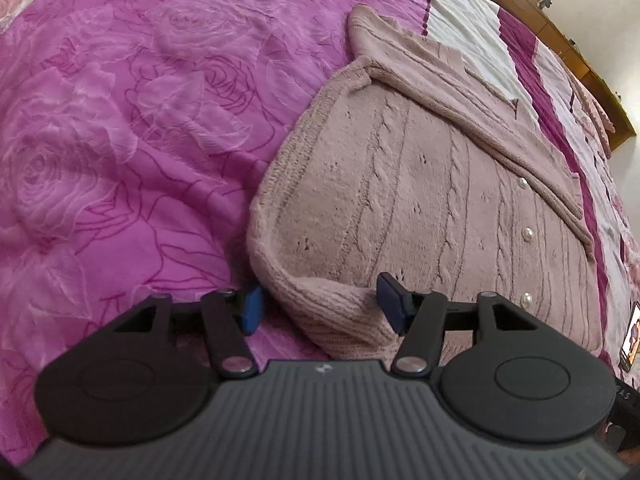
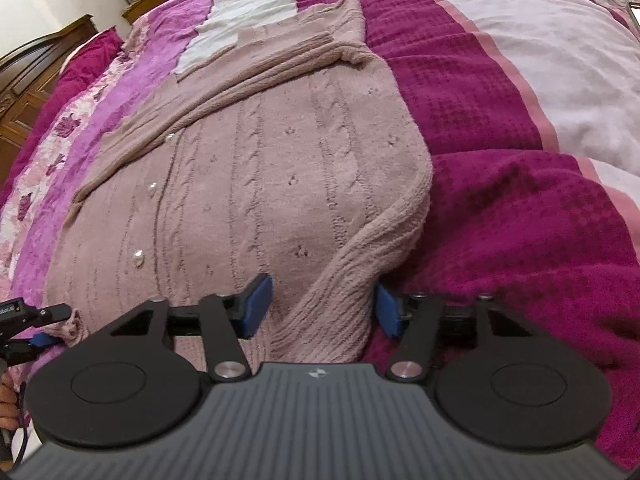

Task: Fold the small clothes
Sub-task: 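Grasp the hem with the left gripper while the right gripper grasps the hem edge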

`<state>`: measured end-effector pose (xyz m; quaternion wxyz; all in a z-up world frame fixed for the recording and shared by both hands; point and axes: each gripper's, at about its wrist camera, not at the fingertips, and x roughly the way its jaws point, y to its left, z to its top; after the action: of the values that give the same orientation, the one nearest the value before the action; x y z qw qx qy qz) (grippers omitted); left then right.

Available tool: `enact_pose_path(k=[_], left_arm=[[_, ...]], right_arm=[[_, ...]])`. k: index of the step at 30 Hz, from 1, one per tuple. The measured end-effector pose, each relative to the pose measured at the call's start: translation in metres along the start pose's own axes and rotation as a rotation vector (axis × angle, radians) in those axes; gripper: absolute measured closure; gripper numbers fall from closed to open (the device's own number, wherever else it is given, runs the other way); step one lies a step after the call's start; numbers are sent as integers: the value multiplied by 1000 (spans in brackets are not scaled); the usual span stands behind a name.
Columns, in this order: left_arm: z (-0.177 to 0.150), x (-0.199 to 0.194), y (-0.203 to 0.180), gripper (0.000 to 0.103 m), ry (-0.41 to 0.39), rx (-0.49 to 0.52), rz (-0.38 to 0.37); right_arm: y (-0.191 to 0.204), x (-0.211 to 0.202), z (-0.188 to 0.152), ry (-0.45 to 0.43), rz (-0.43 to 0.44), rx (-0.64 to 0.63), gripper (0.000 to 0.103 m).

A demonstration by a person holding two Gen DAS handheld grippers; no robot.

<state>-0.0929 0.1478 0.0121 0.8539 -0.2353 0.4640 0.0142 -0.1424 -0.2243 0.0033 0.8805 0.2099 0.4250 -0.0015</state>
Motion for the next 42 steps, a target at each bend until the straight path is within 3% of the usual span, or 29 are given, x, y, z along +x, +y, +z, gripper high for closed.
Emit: enact_pose_path(k=[4,7,17,23,29,31,33,38,40,41,42], left_arm=[[0,-1,7,75,-4,-15,-1],[-1,-3,13,84,-4,-30,-24],[-3,-32,3,88,-97,31,-130],[-3,-37,-4,88,-129,66,-112],[-8,-18,0,85,-73,54,-26],[-8,-11,4,76,-32,28,-7],[-7,-5,8,71,7,12,-14],[-6,1,6,65,14,14,-20],[-8,2,1,67,9,46,-19],[-8,2,0,82,7,62,-37],[-8,1,-2,88,8,69,-65]], right_arm=[[-9,2,1,-7,0,58,78],[-16,0,0,-17,26,96,86],[-24,-30,-4,-201,204,149,90],[-24,-37,-2,-245,264,152,90],[-29,-36,-4,-244,288,184,90],[-30,-36,-5,-246,287,189,90],[-31,-36,-6,-247,290,190,90],[-31,-35,-6,-251,294,187,90],[-31,-36,-6,-259,303,187,90],[-32,-37,-6,-266,311,190,89],[-33,-39,-5,-271,320,192,90]])
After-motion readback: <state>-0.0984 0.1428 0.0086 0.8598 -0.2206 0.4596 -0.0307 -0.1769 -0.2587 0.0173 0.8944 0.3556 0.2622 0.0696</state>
